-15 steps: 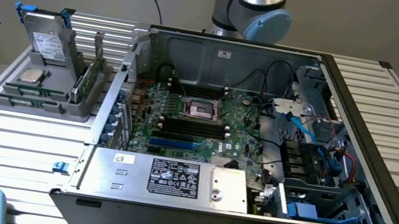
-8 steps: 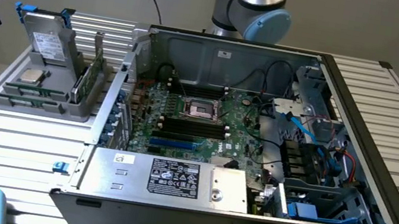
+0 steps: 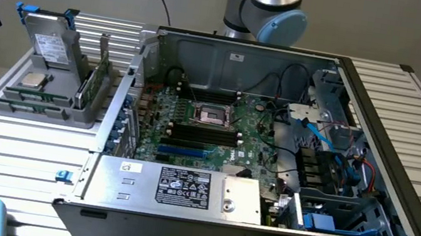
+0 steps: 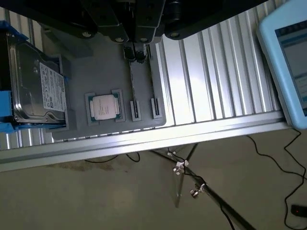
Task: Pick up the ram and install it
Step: 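Pick up the ram and move it above insertion slot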
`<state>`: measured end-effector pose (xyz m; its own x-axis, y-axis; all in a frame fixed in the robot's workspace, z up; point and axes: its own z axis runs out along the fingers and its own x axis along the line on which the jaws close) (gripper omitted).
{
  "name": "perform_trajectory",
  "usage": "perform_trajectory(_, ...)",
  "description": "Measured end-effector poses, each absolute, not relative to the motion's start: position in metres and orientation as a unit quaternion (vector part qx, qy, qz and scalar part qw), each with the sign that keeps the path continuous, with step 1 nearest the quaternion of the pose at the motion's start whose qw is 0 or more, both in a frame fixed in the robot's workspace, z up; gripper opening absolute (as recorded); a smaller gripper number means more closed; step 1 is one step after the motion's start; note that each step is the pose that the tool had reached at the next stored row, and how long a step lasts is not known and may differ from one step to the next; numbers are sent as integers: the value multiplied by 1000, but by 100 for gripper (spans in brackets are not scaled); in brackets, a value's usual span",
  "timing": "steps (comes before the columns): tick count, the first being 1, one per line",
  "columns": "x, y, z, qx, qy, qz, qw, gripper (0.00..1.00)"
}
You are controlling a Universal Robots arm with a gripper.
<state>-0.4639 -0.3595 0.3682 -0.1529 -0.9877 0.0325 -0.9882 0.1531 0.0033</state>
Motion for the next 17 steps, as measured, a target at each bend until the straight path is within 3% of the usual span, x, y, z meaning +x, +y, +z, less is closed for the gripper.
perform_trajectory(17, -464, -360, 368, 677, -736, 10, 13, 11)
